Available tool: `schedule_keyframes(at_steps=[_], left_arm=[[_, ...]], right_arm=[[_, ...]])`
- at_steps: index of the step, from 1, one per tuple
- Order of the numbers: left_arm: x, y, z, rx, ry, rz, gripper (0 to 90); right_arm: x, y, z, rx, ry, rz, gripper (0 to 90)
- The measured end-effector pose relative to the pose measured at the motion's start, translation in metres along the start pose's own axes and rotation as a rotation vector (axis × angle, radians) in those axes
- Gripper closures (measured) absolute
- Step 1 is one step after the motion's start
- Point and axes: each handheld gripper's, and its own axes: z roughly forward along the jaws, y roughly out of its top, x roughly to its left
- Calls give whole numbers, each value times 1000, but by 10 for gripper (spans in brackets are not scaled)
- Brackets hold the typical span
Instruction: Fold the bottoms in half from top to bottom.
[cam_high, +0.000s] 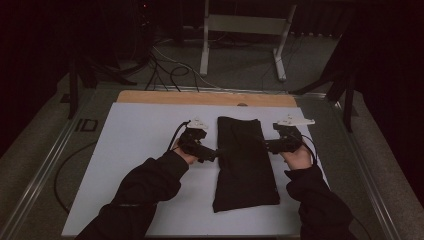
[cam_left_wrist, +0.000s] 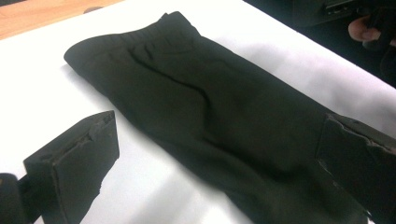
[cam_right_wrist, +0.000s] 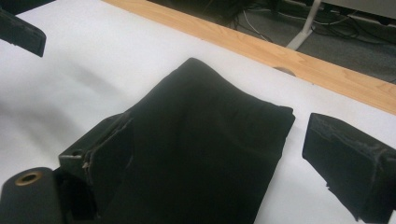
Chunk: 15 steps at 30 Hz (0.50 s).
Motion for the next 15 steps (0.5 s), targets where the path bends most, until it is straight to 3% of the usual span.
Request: schedule_keyframes(at_steps=[1, 8, 11, 15], left_arm=[[3, 1, 5, 5, 5, -18, 3], [15, 5, 22, 0, 25, -32, 3], [20, 6, 28, -8, 54, -20, 7], [29, 7, 36, -25, 60, -14, 11]], right_arm=[[-1, 0, 2, 8, -2, 2, 90], [-10, -1, 14, -5, 5, 14, 90], [-14, -1, 18, 7, -6, 21, 91], [-18, 0, 22, 22, -15, 19, 97]])
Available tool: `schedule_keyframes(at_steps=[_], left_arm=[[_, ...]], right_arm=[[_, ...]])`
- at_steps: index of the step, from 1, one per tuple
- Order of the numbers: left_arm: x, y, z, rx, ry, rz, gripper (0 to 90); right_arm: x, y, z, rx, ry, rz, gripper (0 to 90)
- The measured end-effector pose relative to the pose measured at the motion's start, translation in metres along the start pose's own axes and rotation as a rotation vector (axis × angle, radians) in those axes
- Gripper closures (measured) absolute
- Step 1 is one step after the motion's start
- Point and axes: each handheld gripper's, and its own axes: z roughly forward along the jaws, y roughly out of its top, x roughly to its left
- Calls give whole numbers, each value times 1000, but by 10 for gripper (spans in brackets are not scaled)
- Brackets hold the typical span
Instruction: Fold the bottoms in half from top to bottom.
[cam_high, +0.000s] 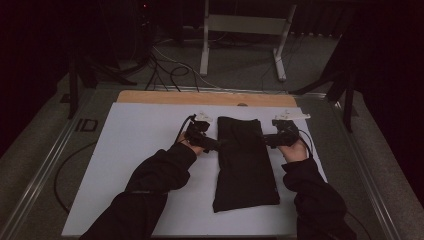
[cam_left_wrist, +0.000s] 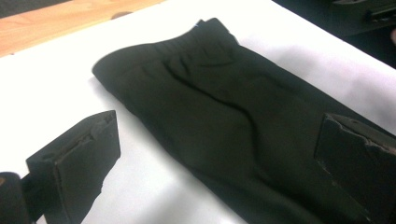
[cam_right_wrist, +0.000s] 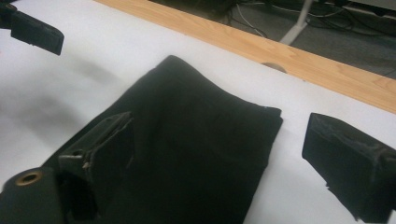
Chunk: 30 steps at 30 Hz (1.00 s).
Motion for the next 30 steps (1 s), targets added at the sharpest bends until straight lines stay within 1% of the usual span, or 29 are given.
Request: schedule_keyframes(at_steps=[1, 3, 4, 5, 7, 8, 10, 11, 12, 14, 15, 16, 18, 19, 20, 21, 23, 24, 25, 26, 27, 28, 30], left_arm=[[3, 0, 2, 2, -11, -5, 14], [5, 0, 4, 5, -10, -3, 20], [9, 1, 11, 12, -18, -8, 33], [11, 1, 13, 22, -19, -23, 33], [14, 2, 18, 43, -26, -74, 32], [16, 3, 21, 49, -23, -84, 32], [19, 4, 25, 66, -36, -108, 20], [21, 5, 27, 66, -39, -113, 16], [22, 5, 29, 66, -49, -109, 16], [25, 5, 34, 82, -43, -113, 14], [27, 6, 36, 86, -45, -123, 14], [28, 6, 39, 88, -34, -141, 16], [29, 7, 42, 87, -23, -151, 22], [30, 8, 44, 95, -16, -157, 23], [30, 8, 46, 93, -7, -165, 35], [31, 8, 48, 97, -1, -166, 42], [32, 7, 52, 103, 16, -162, 69], [34, 6, 53, 106, 26, -170, 74], [35, 5, 54, 99, 27, -176, 94], [37, 4, 56, 102, 38, -179, 115], [38, 4, 57, 98, 40, -187, 128], [39, 2, 58, 90, 32, -185, 156], [40, 0, 60, 91, 42, -157, 165]], right_arm=[[-1, 0, 1, 1, -6, 1, 116], [-1, 0, 2, -4, -2, 5, 122], [-4, -1, 6, 1, -9, 21, 112], [-6, -1, 8, -2, 0, 33, 112], [-7, -2, 11, 7, -7, 44, 110], [-8, -2, 13, 8, -3, 47, 110], [-10, -3, 17, 16, -11, 49, 108], [-11, -3, 19, 11, -9, 55, 108], [-12, -3, 21, 11, -9, 67, 108], [-14, -3, 25, 19, -18, 75, 118], [-15, -3, 27, 21, -23, 79, 124], [-16, -3, 28, 28, -25, 82, 125], [-19, -3, 32, 37, -25, 88, 127], [-20, -3, 34, 41, -25, 92, 127], [-21, -4, 36, 45, -20, 91, 127], [-22, -6, 39, 57, -31, 90, 128], [-24, -9, 44, 79, -22, 95, 129], [-25, -10, 46, 86, -33, 97, 133], [-27, -12, 48, 99, -41, 101, 138], [-29, -13, 50, 107, -39, 108, 145], [-31, -14, 52, 116, -50, 112, 155], [-32, -16, 53, 122, -53, 112, 168], [-35, -18, 56, 135, -64, 115, 190]])
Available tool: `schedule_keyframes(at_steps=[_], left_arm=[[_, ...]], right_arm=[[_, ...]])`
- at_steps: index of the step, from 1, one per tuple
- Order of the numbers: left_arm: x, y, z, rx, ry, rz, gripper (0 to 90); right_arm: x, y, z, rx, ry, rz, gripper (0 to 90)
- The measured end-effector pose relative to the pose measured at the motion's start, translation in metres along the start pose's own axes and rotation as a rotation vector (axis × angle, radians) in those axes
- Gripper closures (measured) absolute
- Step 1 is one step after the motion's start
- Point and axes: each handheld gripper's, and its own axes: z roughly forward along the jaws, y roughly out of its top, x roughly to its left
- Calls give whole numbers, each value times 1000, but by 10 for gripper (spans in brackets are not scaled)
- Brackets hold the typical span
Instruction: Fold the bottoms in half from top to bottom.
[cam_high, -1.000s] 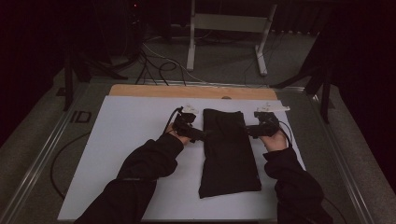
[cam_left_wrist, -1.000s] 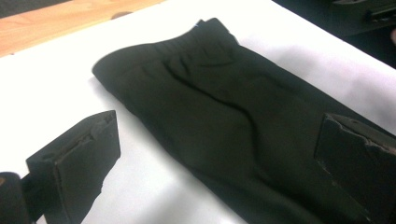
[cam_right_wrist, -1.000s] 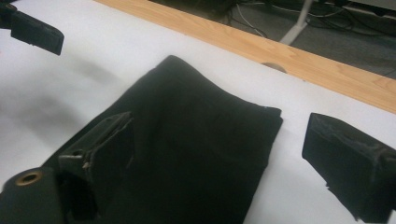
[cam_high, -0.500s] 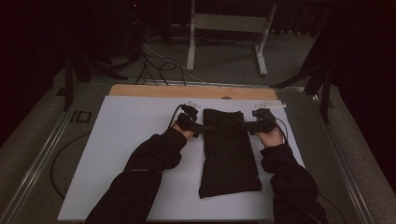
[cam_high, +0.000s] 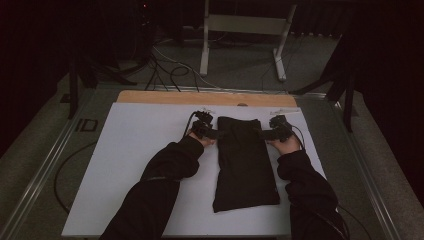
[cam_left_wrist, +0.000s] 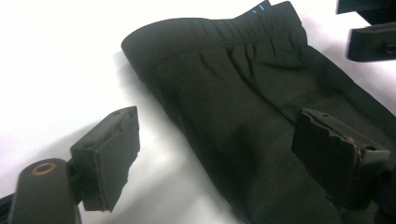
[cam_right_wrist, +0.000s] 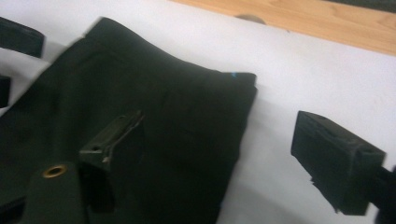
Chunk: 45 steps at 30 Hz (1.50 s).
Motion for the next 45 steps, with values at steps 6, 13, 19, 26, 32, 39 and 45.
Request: schedule_keyframes(at_steps=[6, 13, 19, 26, 32, 39, 45], left_arm=[[0, -5, 7, 5, 28, 37, 283], [-2, -8, 14, 3, 56, 77, 343], [-3, -7, 16, -10, 58, 65, 447], [-3, -4, 19, 2, 56, 61, 588], [-6, -4, 20, 12, 38, 64, 705], [-7, -4, 22, 12, 20, 57, 795], [-8, -3, 20, 20, 18, 64, 845]], right_arm=[[-6, -7, 8, 14, -7, 5, 263], [-7, -11, 19, 41, -9, 28, 254], [-5, -14, 28, 65, -8, 29, 251], [-2, -12, 31, 54, -21, 14, 328], [0, -11, 32, 48, 1, 5, 461], [1, -10, 32, 53, 37, -3, 651], [6, -6, 32, 80, 64, -14, 817]])
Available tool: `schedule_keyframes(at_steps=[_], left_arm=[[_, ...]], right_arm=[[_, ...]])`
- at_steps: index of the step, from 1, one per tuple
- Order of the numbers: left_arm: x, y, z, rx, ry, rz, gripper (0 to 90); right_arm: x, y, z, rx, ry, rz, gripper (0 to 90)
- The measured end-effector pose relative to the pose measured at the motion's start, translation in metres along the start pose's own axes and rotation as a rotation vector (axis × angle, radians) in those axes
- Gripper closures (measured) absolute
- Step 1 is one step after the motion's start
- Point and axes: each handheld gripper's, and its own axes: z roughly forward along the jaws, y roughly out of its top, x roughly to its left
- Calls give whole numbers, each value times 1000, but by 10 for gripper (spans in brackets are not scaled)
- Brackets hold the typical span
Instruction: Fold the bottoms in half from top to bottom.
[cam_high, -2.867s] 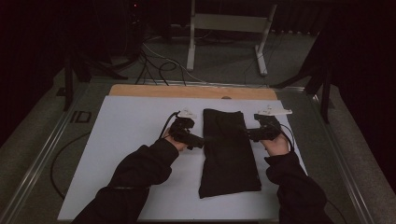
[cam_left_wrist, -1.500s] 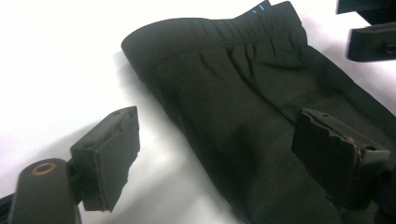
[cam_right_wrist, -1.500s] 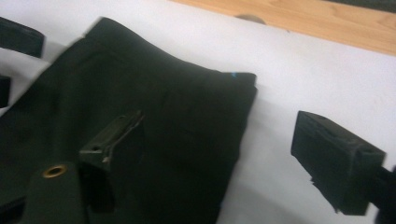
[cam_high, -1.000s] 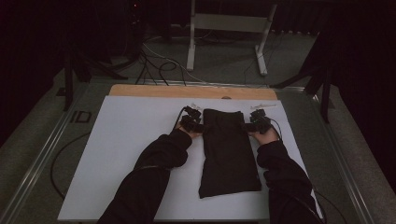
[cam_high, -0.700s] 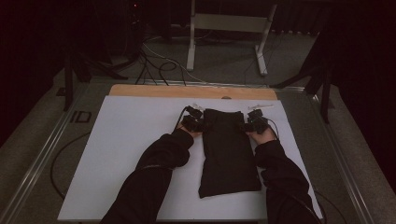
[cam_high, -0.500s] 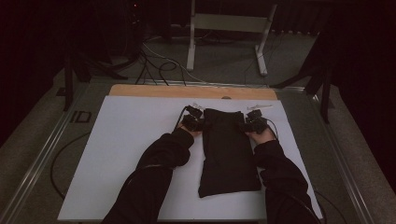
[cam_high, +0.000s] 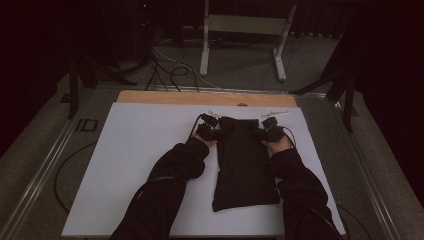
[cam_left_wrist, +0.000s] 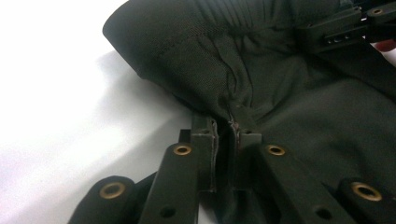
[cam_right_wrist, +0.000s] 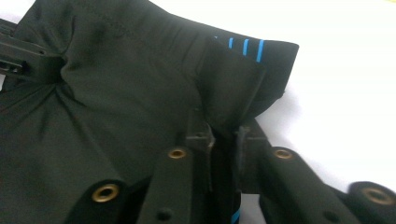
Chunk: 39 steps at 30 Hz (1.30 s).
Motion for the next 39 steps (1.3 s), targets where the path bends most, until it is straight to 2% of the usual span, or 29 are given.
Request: schedule_keyframes(at_steps=[1, 4, 18, 19, 26, 39], left_arm=[[0, 0, 0, 0, 0, -1, 850], [0, 0, -2, -10, -3, -3, 857], [-2, -1, -16, -35, -37, 3, 860], [-4, 0, -20, -39, -47, 18, 860], [-6, -1, -30, -56, -73, 30, 860], [-19, -2, -47, -49, -129, 71, 861]], right_arm=[[1, 1, -1, 1, 0, 10, 828], [2, 1, -3, 0, -24, -9, 845], [5, 3, -21, -29, 1, -28, 853], [6, 3, -25, -32, 8, -33, 853], [9, 3, -34, -58, 33, -31, 854], [18, -3, -55, -71, 47, -63, 855]])
